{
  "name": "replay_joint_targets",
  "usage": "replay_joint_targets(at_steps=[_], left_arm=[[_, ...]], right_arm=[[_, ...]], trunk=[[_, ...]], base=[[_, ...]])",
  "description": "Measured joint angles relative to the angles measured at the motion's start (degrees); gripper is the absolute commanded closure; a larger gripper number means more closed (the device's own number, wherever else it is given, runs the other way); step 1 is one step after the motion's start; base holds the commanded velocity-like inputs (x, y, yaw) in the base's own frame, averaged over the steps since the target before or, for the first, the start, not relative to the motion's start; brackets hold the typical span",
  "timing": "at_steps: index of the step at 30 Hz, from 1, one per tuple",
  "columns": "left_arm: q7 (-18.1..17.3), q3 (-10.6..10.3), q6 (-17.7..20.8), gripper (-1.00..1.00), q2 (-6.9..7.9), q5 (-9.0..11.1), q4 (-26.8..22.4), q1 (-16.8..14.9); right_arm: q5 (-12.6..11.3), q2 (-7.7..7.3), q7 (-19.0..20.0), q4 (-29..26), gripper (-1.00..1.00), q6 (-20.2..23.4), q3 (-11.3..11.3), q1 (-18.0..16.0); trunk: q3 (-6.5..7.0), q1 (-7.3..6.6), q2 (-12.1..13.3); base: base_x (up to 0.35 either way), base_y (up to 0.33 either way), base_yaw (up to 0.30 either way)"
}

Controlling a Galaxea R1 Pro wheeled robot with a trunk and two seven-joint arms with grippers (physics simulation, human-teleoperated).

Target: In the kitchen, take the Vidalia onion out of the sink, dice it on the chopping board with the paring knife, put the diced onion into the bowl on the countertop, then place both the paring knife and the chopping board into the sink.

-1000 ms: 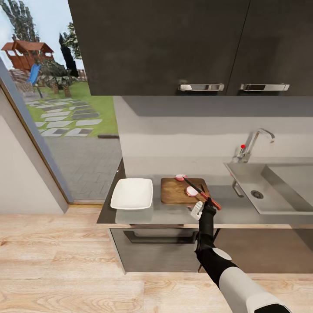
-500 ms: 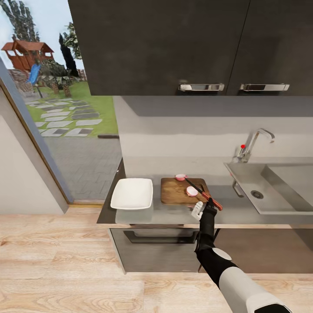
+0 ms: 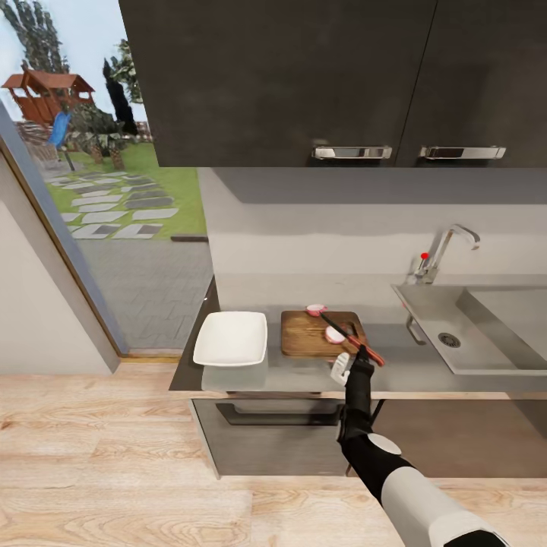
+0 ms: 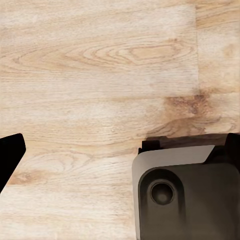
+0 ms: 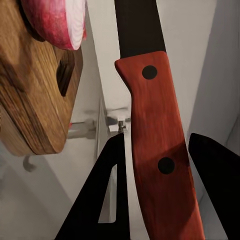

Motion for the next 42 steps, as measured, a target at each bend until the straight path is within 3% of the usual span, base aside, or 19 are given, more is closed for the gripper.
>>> replay_joint_targets(at_steps=[21,42], left_arm=[[0.00,0.00,0.00,-1.00,0.00,0.02,0.00,0.00],[0.00,0.00,0.00,-1.00,0.00,-0.01,0.00,0.00]], right_arm=[[-0.14,-0.07,0.21,-0.06,1.00,-0.29,0.84,0.00],[-0.09,-0.33,-0.08,-0.50,1.00,-0.59,0.85,0.00]], trunk=[[-0.01,0.00,0.00],[-1.16,0.00,0.00]], base=[[0.000,0.000,0.000],[0.000,0.000,-0.047]])
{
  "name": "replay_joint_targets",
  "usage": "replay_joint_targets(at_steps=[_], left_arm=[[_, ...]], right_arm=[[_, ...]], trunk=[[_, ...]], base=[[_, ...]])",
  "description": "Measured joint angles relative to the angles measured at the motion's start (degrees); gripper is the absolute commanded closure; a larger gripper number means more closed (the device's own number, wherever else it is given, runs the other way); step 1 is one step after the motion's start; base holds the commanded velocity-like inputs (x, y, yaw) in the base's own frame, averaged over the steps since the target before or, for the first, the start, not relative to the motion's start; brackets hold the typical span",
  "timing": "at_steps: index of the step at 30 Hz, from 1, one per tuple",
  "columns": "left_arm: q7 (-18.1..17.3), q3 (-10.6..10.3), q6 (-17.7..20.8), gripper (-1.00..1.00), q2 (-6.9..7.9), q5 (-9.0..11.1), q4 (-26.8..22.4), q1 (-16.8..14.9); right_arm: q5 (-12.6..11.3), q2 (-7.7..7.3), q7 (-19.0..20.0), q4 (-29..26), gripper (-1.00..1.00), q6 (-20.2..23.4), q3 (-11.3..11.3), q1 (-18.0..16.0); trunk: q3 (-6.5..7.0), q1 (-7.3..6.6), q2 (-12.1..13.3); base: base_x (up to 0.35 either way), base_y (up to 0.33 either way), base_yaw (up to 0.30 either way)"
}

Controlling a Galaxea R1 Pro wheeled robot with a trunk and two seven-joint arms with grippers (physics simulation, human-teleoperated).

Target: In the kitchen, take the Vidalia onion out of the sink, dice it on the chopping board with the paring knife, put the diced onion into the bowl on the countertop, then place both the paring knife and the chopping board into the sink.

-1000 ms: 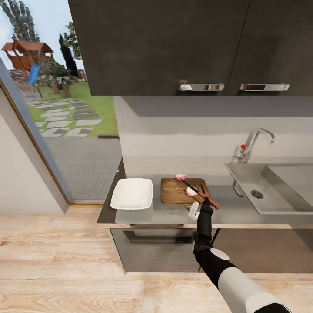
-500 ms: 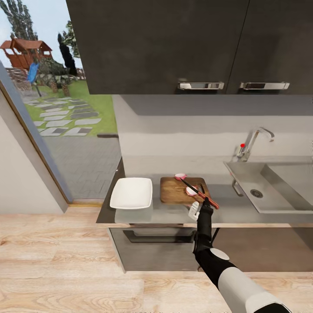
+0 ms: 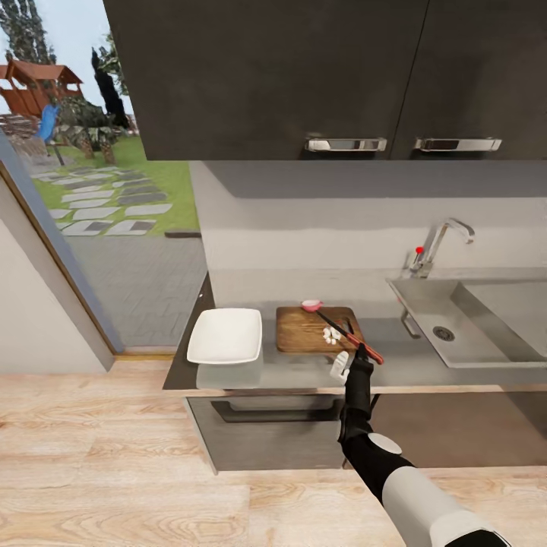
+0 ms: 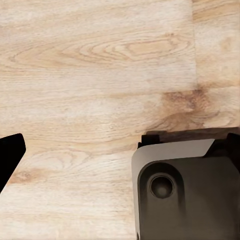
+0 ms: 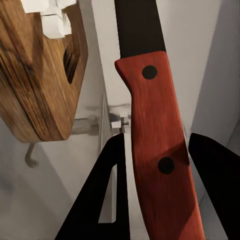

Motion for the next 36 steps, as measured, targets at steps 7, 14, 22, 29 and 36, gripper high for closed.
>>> replay_joint_targets(at_steps=[7,14,22,29,36], left_arm=[[0.00,0.00,0.00,-1.00,0.00,0.02,0.00,0.00],[0.00,0.00,0.00,-1.00,0.00,-0.02,0.00,0.00],[0.00,0.00,0.00,-1.00,0.00,-0.01,0.00,0.00],[0.00,0.00,0.00,-1.00,0.00,-0.01,0.00,0.00],[0.00,0.00,0.00,-1.00,0.00,0.00,0.00,0.00]], right_arm=[[0.01,0.05,-0.18,-0.39,1.00,-0.16,0.01,-0.01],[-0.33,-0.08,-0.18,-8.33,1.00,-2.56,-0.22,-0.01],[-0.59,-0.09,-0.01,-12.97,1.00,-2.50,-0.38,-0.01],[-0.94,-0.18,0.19,-13.76,1.00,-2.62,-0.63,0.00],[-8.47,-0.60,2.67,-15.63,1.00,-2.87,-1.01,-0.01]], trunk=[[0.00,0.00,0.00],[0.00,0.00,0.00],[0.00,0.00,0.00],[0.00,0.00,0.00],[0.00,0.00,0.00]], base=[[0.000,0.000,0.000],[0.000,0.000,0.000],[0.000,0.000,0.000],[0.000,0.000,0.000],[0.000,0.000,0.000]])
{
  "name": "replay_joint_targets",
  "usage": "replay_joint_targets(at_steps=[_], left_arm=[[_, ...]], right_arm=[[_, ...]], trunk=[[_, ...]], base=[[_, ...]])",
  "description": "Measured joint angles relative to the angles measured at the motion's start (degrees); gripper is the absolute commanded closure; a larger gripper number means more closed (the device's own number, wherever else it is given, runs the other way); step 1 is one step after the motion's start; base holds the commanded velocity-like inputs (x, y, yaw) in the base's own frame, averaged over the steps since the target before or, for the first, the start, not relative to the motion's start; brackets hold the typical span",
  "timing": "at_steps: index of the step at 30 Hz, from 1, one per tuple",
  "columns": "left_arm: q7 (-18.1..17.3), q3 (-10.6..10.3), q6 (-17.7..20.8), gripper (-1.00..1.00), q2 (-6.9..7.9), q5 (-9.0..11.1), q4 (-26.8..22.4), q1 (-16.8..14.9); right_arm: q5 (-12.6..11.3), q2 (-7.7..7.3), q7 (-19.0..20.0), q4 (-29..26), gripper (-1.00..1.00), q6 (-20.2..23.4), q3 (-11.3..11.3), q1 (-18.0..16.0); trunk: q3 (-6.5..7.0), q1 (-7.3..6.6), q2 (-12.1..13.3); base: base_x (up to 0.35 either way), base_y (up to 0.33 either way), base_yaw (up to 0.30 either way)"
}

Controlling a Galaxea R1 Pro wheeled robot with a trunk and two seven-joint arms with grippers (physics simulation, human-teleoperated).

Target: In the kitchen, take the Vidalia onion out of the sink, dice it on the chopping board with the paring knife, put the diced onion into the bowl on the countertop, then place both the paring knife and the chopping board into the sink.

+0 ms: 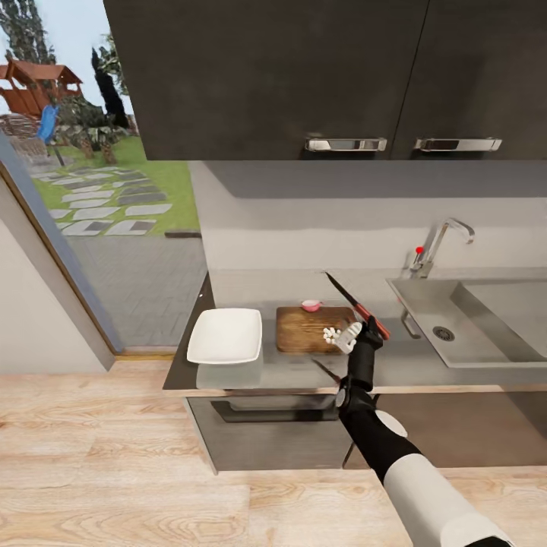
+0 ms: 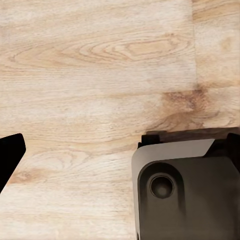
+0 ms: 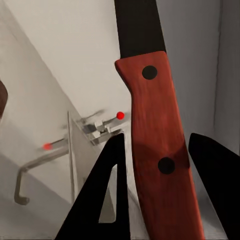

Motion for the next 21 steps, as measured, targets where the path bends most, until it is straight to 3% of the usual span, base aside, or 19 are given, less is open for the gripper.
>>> replay_joint_targets(at_steps=[5,6,12,13,14,16,21], left_arm=[[0.00,0.00,0.00,-1.00,0.00,-0.02,0.00,0.00],[0.00,0.00,0.00,-1.00,0.00,0.01,-0.01,0.00],[0.00,0.00,0.00,-1.00,0.00,0.05,0.00,0.00],[0.00,0.00,0.00,-1.00,0.00,0.05,0.00,0.01],[0.00,0.00,0.00,-1.00,0.00,0.07,0.00,0.01],[0.00,0.00,0.00,-1.00,0.00,0.02,0.00,0.00],[0.00,0.00,0.00,-1.00,0.00,0.04,0.00,0.00]], right_arm=[[-1.66,-0.13,0.20,-0.08,1.00,-1.85,-0.92,0.00],[-3.90,-0.13,0.34,-0.08,1.00,-5.09,-4.53,0.00],[-5.41,-0.42,0.73,-1.49,1.00,-11.04,-11.59,0.01],[-5.54,-0.75,1.97,-3.40,1.00,-11.80,-13.63,-0.01],[-5.58,-0.96,5.20,-6.69,1.00,-12.26,-17.07,-0.02],[-5.62,-1.03,10.11,-10.51,1.00,-12.52,-21.33,-0.01],[-5.65,-0.89,26.76,-20.45,1.00,-12.58,-34.88,0.00]], trunk=[[0.00,0.00,0.00],[0.00,0.00,0.00],[0.00,0.00,0.00],[0.00,0.00,-0.01],[0.01,0.00,-0.01],[0.00,0.00,0.00],[0.00,0.00,0.00]], base=[[0.000,0.000,0.000],[0.000,0.000,0.000],[0.000,0.000,0.000],[0.000,0.000,0.000],[0.000,0.000,0.000],[0.000,0.000,0.000],[0.000,0.000,0.000]])
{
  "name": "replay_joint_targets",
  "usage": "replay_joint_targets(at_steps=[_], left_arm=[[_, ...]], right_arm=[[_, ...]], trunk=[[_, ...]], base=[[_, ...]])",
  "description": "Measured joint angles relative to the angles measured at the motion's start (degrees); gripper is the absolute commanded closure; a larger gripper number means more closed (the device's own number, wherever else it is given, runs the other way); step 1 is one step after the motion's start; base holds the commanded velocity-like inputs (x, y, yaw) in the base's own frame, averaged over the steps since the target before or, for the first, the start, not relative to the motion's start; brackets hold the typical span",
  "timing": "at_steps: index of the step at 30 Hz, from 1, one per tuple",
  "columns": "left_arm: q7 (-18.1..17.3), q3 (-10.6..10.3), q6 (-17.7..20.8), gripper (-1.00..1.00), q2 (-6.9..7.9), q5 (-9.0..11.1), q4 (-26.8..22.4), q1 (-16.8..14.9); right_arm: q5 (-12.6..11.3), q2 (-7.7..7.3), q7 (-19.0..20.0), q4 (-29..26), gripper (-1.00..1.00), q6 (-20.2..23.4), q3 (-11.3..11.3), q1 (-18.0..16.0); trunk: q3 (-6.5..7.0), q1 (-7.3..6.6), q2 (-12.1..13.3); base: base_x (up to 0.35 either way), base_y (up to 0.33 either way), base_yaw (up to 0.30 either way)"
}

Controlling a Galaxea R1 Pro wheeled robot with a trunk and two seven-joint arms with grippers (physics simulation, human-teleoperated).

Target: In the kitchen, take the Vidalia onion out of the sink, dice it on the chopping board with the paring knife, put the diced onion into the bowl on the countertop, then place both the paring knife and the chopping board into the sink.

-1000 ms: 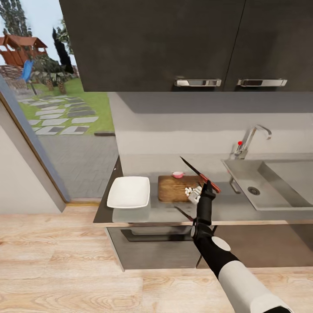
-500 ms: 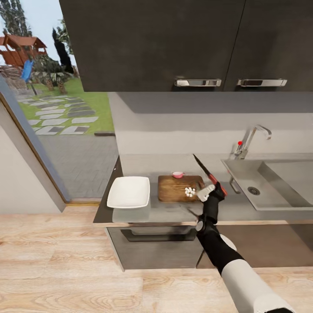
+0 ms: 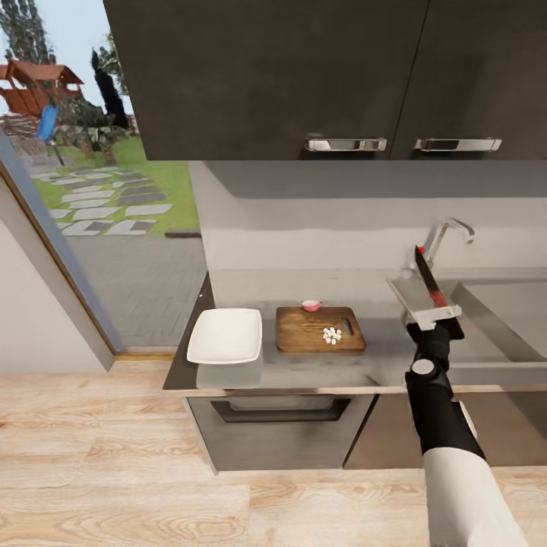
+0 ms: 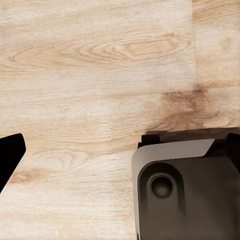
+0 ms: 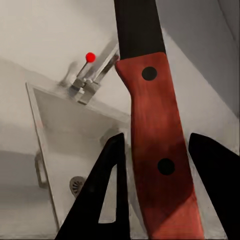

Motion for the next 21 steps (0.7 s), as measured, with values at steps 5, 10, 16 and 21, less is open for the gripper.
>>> replay_joint_targets(at_steps=[5,10,16,21], left_arm=[[0.00,0.00,0.00,-1.00,0.00,0.01,0.00,0.00],[0.00,0.00,0.00,-1.00,0.00,-0.04,0.00,0.00],[0.00,0.00,0.01,-1.00,0.00,-0.06,0.00,0.00],[0.01,0.00,-0.08,-1.00,-0.01,0.01,-0.02,0.00]], right_arm=[[-0.01,-0.02,16.59,-5.57,1.00,0.44,-9.98,0.01],[-0.28,-0.13,35.55,-10.75,1.00,0.47,-21.19,0.03],[-0.37,0.05,48.10,-14.20,1.00,-0.02,-30.31,0.04],[-0.39,0.11,50.66,-15.71,1.00,-0.09,-31.99,0.06]], trunk=[[0.00,0.00,0.01],[0.00,-0.01,0.00],[0.01,0.02,0.01],[0.01,0.01,0.01]], base=[[0.000,0.000,0.000],[0.000,0.000,0.000],[-0.079,0.000,0.000],[-0.163,0.000,0.000]])
